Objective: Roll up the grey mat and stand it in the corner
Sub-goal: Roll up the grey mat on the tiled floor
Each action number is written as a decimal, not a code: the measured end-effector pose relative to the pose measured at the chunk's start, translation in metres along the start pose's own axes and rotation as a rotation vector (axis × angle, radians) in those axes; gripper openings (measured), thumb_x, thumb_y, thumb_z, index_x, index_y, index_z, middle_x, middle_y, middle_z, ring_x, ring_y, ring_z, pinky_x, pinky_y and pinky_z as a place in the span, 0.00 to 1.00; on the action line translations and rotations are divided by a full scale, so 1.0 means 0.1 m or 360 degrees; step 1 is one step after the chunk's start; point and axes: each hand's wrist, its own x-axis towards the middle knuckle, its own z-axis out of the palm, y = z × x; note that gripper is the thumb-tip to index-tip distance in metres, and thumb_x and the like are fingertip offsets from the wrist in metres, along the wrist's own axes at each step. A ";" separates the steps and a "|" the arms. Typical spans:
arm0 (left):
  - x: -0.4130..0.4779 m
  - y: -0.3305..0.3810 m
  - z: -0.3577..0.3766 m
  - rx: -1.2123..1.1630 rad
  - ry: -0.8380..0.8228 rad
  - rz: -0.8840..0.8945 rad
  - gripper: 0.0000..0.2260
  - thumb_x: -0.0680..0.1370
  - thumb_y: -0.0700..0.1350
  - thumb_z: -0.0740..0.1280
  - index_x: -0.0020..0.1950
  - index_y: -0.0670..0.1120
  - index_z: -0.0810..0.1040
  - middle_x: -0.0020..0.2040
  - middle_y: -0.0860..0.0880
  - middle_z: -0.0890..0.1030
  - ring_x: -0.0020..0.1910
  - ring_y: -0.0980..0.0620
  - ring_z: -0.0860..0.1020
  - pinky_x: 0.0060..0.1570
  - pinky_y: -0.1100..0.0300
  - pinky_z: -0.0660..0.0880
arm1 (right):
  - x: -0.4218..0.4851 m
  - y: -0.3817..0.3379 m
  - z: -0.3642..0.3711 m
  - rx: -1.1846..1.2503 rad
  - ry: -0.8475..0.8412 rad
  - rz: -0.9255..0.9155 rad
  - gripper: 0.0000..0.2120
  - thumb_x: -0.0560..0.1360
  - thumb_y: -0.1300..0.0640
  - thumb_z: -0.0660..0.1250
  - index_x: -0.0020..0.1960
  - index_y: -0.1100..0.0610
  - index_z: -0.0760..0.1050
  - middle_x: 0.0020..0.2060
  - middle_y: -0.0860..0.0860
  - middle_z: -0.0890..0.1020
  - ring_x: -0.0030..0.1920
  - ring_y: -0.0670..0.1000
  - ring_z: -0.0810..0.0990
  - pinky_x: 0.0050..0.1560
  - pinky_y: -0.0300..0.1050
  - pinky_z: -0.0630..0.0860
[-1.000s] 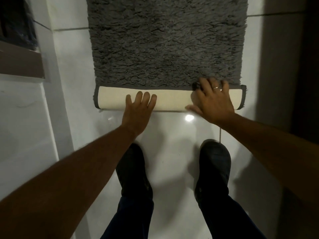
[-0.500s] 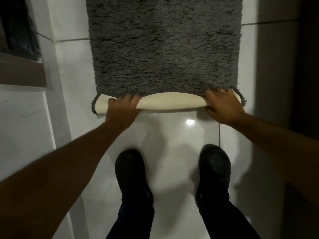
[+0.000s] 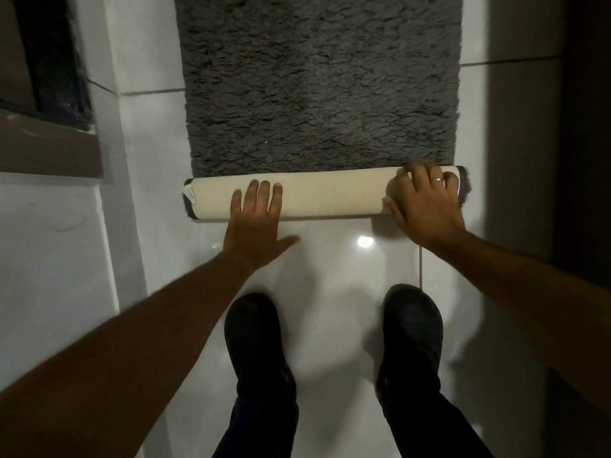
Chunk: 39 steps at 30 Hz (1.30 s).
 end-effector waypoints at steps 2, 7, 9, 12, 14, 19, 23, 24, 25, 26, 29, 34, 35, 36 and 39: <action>0.01 -0.02 0.04 0.0080 -0.0120 -0.0001 0.51 0.69 0.65 0.71 0.81 0.42 0.49 0.79 0.37 0.58 0.78 0.37 0.55 0.72 0.31 0.53 | -0.04 -0.02 0.02 -0.0081 -0.0152 -0.0063 0.37 0.73 0.35 0.64 0.68 0.65 0.67 0.67 0.63 0.70 0.64 0.66 0.69 0.61 0.65 0.65; 0.39 -0.11 -0.06 0.0015 -0.0163 -0.0092 0.42 0.78 0.56 0.65 0.81 0.48 0.40 0.82 0.41 0.47 0.80 0.38 0.45 0.72 0.28 0.48 | 0.14 -0.08 0.01 -0.0214 -0.0305 0.0012 0.41 0.68 0.48 0.74 0.73 0.64 0.60 0.69 0.64 0.67 0.67 0.67 0.65 0.65 0.69 0.62; 0.52 -0.20 -0.14 -0.0095 -0.0085 -0.0072 0.38 0.79 0.53 0.64 0.81 0.50 0.44 0.82 0.40 0.48 0.80 0.37 0.46 0.72 0.28 0.45 | 0.28 -0.06 0.00 -0.0152 -0.0217 0.0043 0.37 0.69 0.49 0.72 0.71 0.63 0.64 0.66 0.64 0.70 0.65 0.66 0.67 0.64 0.67 0.64; 0.51 -0.35 -0.22 -0.0128 0.0309 0.0086 0.30 0.77 0.48 0.68 0.78 0.46 0.63 0.73 0.34 0.66 0.73 0.33 0.63 0.72 0.30 0.49 | 0.44 0.01 -0.02 0.0024 -0.0141 0.0085 0.37 0.69 0.43 0.69 0.71 0.61 0.63 0.62 0.63 0.74 0.63 0.65 0.70 0.65 0.66 0.63; 0.50 -0.37 -0.23 -0.0158 0.0575 0.0058 0.21 0.77 0.44 0.66 0.70 0.43 0.72 0.65 0.35 0.73 0.66 0.34 0.70 0.70 0.32 0.56 | 0.56 0.08 -0.07 0.0170 -0.0060 0.0132 0.38 0.69 0.41 0.66 0.72 0.59 0.61 0.63 0.63 0.76 0.65 0.65 0.71 0.68 0.69 0.60; 0.63 -0.17 -0.24 -0.0298 0.0491 -0.0186 0.25 0.79 0.45 0.61 0.76 0.42 0.64 0.76 0.37 0.65 0.76 0.37 0.60 0.74 0.35 0.51 | 0.68 0.04 -0.17 0.0041 0.0123 0.0051 0.29 0.74 0.47 0.62 0.71 0.58 0.62 0.77 0.62 0.59 0.77 0.64 0.55 0.70 0.75 0.48; 0.77 -0.31 -0.27 -0.0007 0.0040 -0.0057 0.53 0.71 0.64 0.69 0.80 0.42 0.40 0.81 0.38 0.41 0.79 0.36 0.40 0.72 0.29 0.42 | 0.63 0.01 -0.16 0.0008 0.0010 0.0036 0.42 0.74 0.41 0.64 0.79 0.58 0.51 0.79 0.60 0.51 0.78 0.64 0.47 0.71 0.74 0.43; 0.83 -0.35 -0.30 0.0085 -0.0003 -0.0058 0.57 0.68 0.65 0.71 0.80 0.43 0.37 0.81 0.38 0.40 0.79 0.36 0.39 0.71 0.27 0.44 | 0.67 0.02 -0.17 -0.0032 -0.0059 0.0021 0.47 0.71 0.38 0.67 0.79 0.58 0.48 0.79 0.60 0.51 0.78 0.64 0.47 0.71 0.74 0.41; 0.87 -0.36 -0.32 0.0135 -0.0027 -0.0078 0.58 0.68 0.64 0.73 0.80 0.44 0.36 0.81 0.39 0.39 0.79 0.35 0.39 0.70 0.26 0.45 | 0.71 0.03 -0.19 -0.0090 -0.0121 0.0023 0.52 0.69 0.37 0.69 0.79 0.58 0.46 0.79 0.60 0.51 0.78 0.64 0.47 0.71 0.74 0.41; 0.92 -0.36 -0.35 0.0152 -0.0041 -0.0105 0.56 0.70 0.61 0.73 0.80 0.45 0.36 0.81 0.40 0.40 0.79 0.35 0.40 0.70 0.25 0.46 | 0.78 0.03 -0.21 -0.0158 -0.0170 0.0039 0.54 0.67 0.37 0.72 0.79 0.58 0.45 0.78 0.61 0.53 0.77 0.65 0.48 0.71 0.74 0.43; 1.04 -0.37 -0.45 0.0127 -0.0011 -0.0130 0.42 0.77 0.44 0.69 0.81 0.47 0.43 0.81 0.40 0.51 0.78 0.35 0.52 0.70 0.26 0.50 | 0.97 0.03 -0.27 -0.0298 -0.0225 0.0040 0.48 0.68 0.46 0.75 0.77 0.59 0.51 0.73 0.64 0.63 0.73 0.67 0.60 0.71 0.73 0.52; 0.91 -0.52 -0.49 -0.0007 -0.0030 0.0005 0.32 0.76 0.42 0.68 0.78 0.49 0.58 0.73 0.41 0.69 0.69 0.37 0.67 0.68 0.29 0.57 | 0.92 0.14 -0.30 -0.0209 -0.0287 -0.0111 0.34 0.69 0.48 0.74 0.69 0.56 0.64 0.63 0.61 0.76 0.64 0.65 0.73 0.65 0.70 0.64; 0.83 -0.51 -0.47 -0.0041 -0.0099 0.0027 0.32 0.77 0.44 0.68 0.78 0.50 0.59 0.73 0.41 0.70 0.68 0.37 0.68 0.69 0.30 0.57 | 0.84 0.15 -0.29 -0.0147 -0.0339 -0.0142 0.33 0.69 0.47 0.74 0.68 0.55 0.65 0.63 0.60 0.77 0.63 0.64 0.73 0.65 0.69 0.64; 0.73 -0.51 -0.45 -0.0079 -0.0184 0.0053 0.31 0.77 0.46 0.67 0.77 0.51 0.59 0.73 0.42 0.70 0.68 0.37 0.68 0.69 0.30 0.57 | 0.75 0.15 -0.28 -0.0085 -0.0413 -0.0170 0.33 0.68 0.45 0.73 0.67 0.54 0.66 0.63 0.59 0.77 0.63 0.64 0.74 0.65 0.69 0.64; 0.41 -0.48 -0.37 -0.0218 -0.0511 0.0160 0.31 0.76 0.52 0.68 0.76 0.53 0.60 0.71 0.43 0.73 0.66 0.38 0.72 0.67 0.34 0.63 | 0.41 0.10 -0.25 0.0121 -0.0769 -0.0227 0.34 0.66 0.39 0.73 0.67 0.49 0.65 0.62 0.54 0.78 0.62 0.60 0.75 0.66 0.66 0.65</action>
